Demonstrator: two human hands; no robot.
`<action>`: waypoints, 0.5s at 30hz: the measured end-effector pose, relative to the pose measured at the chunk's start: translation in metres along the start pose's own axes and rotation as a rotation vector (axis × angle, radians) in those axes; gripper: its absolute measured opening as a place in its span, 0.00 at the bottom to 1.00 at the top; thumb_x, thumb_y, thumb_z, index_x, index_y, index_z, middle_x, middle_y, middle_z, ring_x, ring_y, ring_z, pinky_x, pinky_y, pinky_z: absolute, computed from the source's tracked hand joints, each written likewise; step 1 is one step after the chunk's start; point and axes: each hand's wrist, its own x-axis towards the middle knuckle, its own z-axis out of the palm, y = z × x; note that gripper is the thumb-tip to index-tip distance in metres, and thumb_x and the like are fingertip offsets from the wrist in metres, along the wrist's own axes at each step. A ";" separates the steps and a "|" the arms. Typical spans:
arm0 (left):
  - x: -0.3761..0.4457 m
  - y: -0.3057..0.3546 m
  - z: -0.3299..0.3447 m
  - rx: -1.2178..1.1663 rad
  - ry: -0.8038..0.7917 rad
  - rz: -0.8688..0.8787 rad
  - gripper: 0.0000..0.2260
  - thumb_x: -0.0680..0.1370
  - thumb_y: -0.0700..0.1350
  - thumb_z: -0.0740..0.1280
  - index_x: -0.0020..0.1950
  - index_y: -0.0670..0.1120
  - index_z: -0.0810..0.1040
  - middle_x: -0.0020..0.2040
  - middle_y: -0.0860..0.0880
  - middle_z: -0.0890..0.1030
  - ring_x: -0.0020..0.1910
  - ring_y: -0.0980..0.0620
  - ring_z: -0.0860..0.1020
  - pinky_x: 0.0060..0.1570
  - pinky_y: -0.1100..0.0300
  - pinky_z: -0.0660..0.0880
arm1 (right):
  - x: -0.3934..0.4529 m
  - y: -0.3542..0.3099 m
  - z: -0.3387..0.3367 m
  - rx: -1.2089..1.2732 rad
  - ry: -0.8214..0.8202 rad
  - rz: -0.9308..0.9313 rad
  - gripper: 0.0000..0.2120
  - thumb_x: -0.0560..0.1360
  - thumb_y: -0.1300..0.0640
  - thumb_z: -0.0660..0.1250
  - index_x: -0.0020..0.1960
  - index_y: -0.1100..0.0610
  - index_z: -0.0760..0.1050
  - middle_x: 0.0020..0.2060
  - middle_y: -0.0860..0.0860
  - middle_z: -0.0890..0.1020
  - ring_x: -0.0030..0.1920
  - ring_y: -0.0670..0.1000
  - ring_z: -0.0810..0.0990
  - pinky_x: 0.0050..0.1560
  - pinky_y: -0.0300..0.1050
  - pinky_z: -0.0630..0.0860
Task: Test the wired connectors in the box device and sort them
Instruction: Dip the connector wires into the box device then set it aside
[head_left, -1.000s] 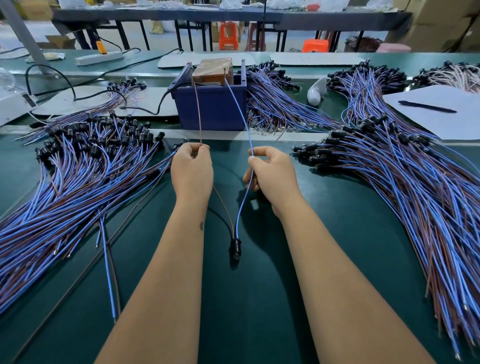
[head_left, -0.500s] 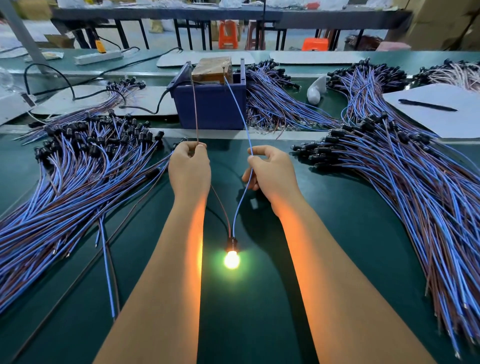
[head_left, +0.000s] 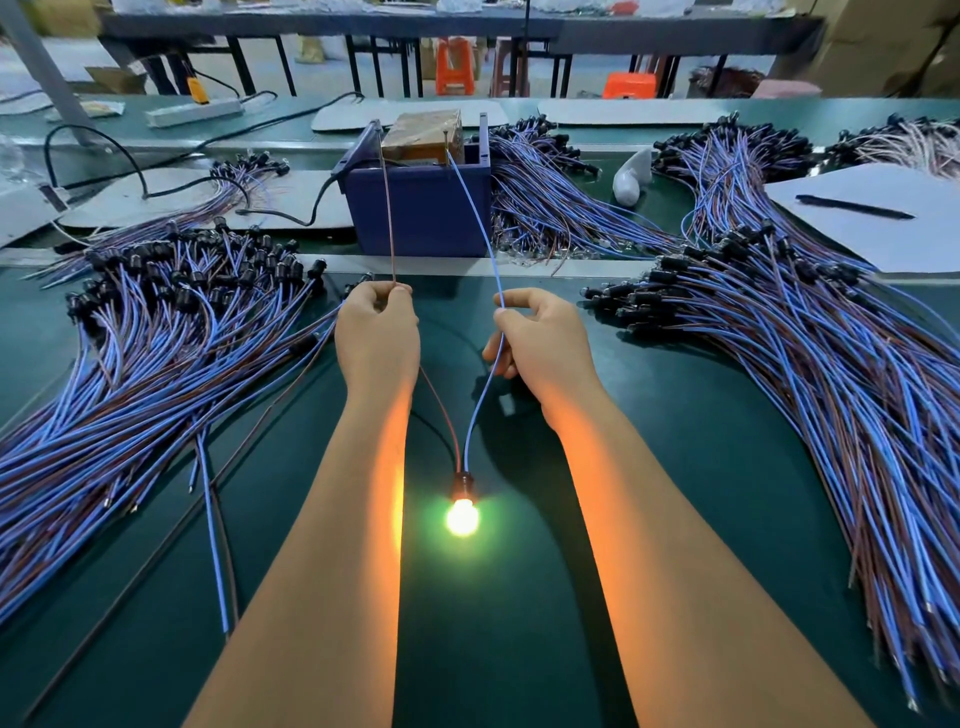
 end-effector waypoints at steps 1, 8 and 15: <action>0.000 0.000 0.000 -0.005 -0.002 -0.002 0.07 0.79 0.45 0.61 0.44 0.54 0.76 0.28 0.58 0.74 0.23 0.63 0.69 0.29 0.67 0.69 | 0.000 0.000 0.000 0.000 0.001 -0.001 0.09 0.78 0.64 0.60 0.54 0.56 0.75 0.22 0.48 0.79 0.23 0.44 0.76 0.23 0.34 0.69; -0.002 0.000 0.002 0.040 -0.092 0.006 0.05 0.78 0.47 0.65 0.46 0.52 0.80 0.24 0.60 0.72 0.22 0.62 0.67 0.25 0.70 0.65 | -0.001 0.001 0.001 -0.015 -0.018 -0.037 0.08 0.78 0.64 0.61 0.52 0.54 0.75 0.21 0.48 0.77 0.23 0.44 0.73 0.26 0.35 0.70; -0.012 0.009 0.012 -0.027 -0.284 -0.011 0.07 0.79 0.44 0.66 0.43 0.51 0.82 0.27 0.60 0.75 0.32 0.58 0.72 0.42 0.54 0.76 | -0.003 0.000 0.006 -0.093 -0.056 -0.114 0.09 0.77 0.64 0.64 0.52 0.54 0.79 0.29 0.56 0.77 0.29 0.49 0.73 0.36 0.43 0.73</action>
